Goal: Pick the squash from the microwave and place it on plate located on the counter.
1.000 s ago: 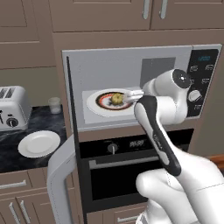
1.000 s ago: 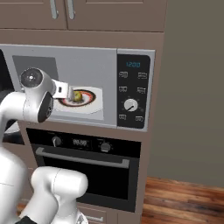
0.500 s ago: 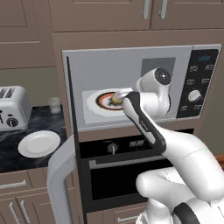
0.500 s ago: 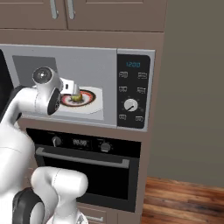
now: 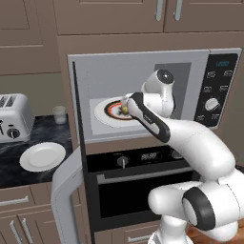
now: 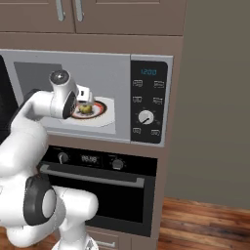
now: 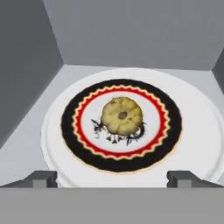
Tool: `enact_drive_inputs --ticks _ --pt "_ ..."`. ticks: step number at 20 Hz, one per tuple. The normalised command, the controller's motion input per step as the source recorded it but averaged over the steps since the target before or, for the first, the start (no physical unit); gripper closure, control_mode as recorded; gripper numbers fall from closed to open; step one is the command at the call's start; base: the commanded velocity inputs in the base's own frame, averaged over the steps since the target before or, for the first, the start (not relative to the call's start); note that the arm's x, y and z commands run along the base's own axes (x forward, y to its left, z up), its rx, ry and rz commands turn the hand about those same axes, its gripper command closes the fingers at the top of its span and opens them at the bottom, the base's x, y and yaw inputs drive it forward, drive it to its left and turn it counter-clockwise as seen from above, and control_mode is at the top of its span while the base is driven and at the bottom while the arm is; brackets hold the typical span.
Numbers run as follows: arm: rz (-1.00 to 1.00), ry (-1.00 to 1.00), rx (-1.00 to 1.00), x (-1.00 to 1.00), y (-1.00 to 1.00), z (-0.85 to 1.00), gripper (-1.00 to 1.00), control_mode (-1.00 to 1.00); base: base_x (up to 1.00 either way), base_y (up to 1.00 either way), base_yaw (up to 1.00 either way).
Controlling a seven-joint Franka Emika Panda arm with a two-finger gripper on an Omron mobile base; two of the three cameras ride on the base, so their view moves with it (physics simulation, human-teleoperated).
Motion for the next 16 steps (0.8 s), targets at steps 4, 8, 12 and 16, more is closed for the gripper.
enact_drive_inputs --ticks 4,8,12,16 --pt "0.0 0.08 0.0 0.47 0.0 -0.51 -1.0 -1.0 0.0 0.0 0.0" --pt "0.0 0.02 0.0 0.47 0.0 -0.38 -1.0 -1.0 0.0 0.0 0.0" --pt "0.0 0.0 0.0 0.43 0.0 -0.04 -1.0 -1.0 0.0 0.0 0.0" --pt "0.0 0.0 0.0 0.44 0.03 -0.08 -1.0 -1.0 0.0 0.0 0.0"
